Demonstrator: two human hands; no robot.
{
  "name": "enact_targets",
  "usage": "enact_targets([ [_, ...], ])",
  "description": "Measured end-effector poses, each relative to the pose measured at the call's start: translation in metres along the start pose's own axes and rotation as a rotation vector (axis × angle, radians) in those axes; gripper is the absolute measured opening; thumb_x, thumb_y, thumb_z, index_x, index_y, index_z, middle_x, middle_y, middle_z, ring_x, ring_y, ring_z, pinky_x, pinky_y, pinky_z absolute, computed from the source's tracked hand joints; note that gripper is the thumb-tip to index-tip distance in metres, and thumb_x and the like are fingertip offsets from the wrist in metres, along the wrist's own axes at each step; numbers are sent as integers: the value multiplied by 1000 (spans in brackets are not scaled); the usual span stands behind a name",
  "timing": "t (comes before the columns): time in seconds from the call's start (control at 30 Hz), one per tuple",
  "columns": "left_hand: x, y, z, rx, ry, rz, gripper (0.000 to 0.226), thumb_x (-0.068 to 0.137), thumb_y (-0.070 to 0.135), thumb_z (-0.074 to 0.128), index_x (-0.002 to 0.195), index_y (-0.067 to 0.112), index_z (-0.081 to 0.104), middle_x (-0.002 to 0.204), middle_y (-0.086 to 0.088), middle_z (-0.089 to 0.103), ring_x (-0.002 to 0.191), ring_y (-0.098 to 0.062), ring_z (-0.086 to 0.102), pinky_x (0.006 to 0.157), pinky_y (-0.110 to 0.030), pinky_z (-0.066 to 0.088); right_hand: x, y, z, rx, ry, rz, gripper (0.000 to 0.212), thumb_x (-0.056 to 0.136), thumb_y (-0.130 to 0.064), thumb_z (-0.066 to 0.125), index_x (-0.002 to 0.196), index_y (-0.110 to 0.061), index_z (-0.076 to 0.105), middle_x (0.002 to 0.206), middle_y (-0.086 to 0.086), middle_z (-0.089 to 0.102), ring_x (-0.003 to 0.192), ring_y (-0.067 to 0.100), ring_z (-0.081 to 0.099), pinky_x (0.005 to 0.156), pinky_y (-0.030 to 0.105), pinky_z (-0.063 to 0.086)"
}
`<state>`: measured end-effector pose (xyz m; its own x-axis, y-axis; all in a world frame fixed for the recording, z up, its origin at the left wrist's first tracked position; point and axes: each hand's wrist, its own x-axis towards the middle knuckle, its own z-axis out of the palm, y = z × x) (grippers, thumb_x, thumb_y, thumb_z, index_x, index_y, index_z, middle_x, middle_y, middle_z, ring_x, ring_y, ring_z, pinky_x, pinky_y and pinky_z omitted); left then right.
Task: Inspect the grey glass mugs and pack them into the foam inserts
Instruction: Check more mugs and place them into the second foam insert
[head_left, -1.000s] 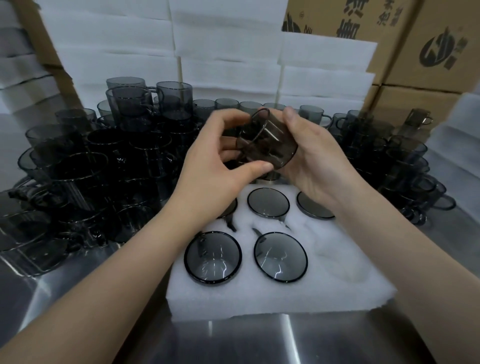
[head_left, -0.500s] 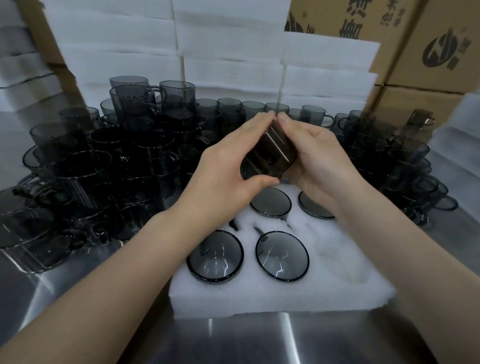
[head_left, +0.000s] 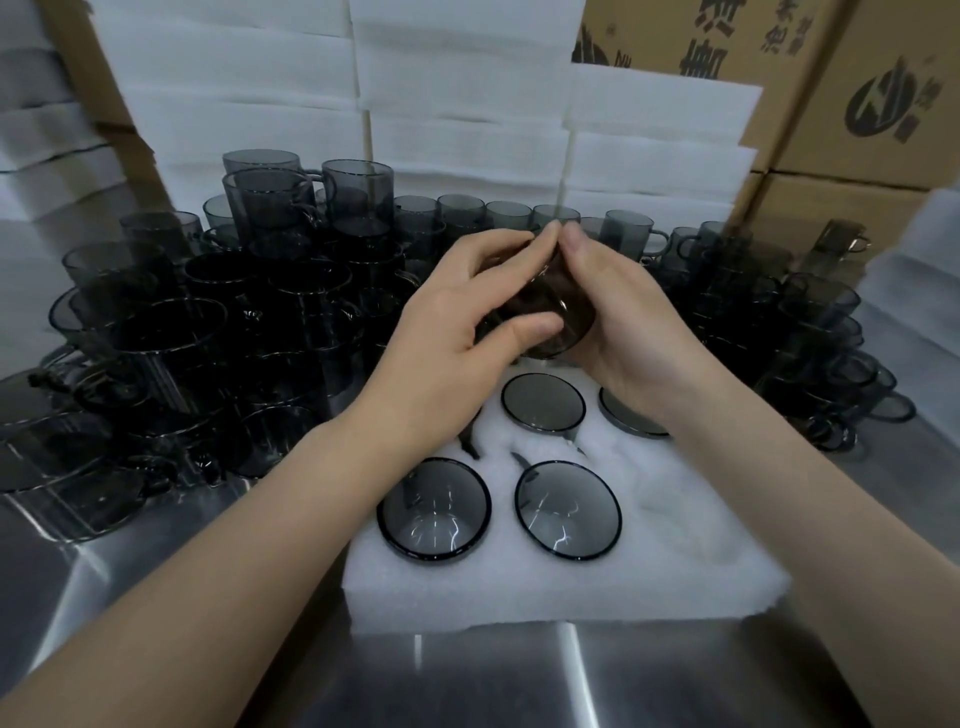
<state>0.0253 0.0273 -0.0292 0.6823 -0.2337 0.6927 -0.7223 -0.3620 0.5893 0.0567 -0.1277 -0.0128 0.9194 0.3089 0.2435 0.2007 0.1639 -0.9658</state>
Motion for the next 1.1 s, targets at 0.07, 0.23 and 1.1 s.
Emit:
enact_targets([
  [0.07, 0, 0, 0, -7, 26, -12, 48, 92, 13, 58, 139, 9, 48, 130, 0, 52, 122, -3, 46, 105, -10, 29, -2, 1, 1, -22, -3, -16, 46, 93, -43, 51, 115, -4, 60, 98, 12, 64, 83, 17, 65, 63, 29, 55],
  [0.23, 1, -1, -2, -49, 133, -40, 33, 100, 13, 47, 131, 7, 57, 126, 0, 60, 119, -4, 53, 102, -13, 36, -3, 2, 2, -116, -73, -73, 74, 59, -55, 80, 115, -11, 59, 99, 2, 68, 93, 16, 66, 73, 27, 53],
  [1.1, 0, -5, -1, 219, -108, -442, 25, 94, 29, 50, 82, 19, 70, 73, -2, 71, 80, -24, 65, 75, -44, 54, -135, -39, -27, -837, -31, -16, 58, 61, -34, 62, 113, -59, 57, 102, -12, 54, 95, 1, 57, 71, 5, 41],
])
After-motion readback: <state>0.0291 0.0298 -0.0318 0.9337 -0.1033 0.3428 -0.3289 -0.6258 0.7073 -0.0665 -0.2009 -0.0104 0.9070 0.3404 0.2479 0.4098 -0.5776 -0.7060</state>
